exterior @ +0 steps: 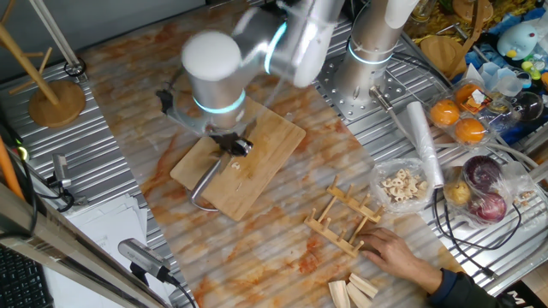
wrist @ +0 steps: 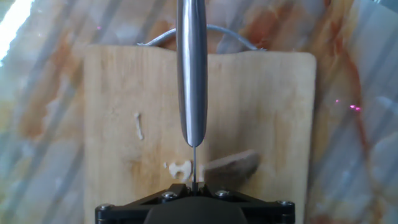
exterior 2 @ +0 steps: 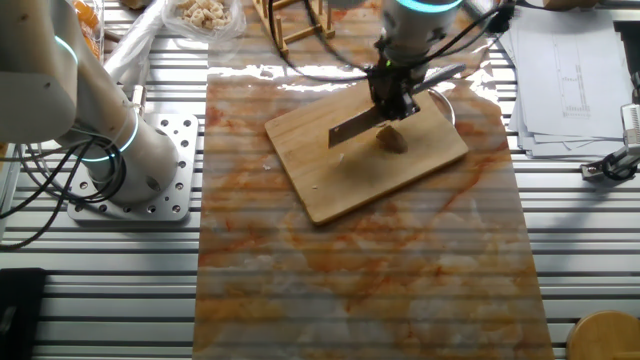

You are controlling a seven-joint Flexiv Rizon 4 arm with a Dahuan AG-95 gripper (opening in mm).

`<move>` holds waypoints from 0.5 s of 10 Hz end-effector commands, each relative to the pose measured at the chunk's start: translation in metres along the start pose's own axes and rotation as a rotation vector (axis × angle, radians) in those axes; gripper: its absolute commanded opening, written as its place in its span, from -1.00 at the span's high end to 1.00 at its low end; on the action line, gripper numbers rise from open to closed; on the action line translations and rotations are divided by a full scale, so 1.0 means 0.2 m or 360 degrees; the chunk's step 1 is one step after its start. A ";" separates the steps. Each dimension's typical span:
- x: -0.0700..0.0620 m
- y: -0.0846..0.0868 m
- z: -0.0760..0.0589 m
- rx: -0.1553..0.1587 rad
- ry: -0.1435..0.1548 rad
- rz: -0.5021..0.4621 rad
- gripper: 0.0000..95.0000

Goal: Slice the lotus root

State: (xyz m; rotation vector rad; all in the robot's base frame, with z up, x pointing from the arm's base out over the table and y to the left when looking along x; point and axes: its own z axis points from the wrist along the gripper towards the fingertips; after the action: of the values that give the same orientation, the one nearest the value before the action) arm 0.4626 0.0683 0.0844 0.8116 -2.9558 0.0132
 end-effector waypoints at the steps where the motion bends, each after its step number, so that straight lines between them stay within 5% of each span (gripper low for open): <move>1: 0.04 -0.01 -0.01 0.0033 -0.0004 -0.0006 1.00; 3: 0.04 -0.01 0.00 0.0080 0.0018 0.0017 1.00; 5: 0.03 -0.01 0.02 0.0066 0.0017 0.0038 1.00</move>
State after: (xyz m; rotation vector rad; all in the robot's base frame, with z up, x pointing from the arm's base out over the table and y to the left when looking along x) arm 0.4610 0.0628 0.0774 0.7815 -2.9649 0.1062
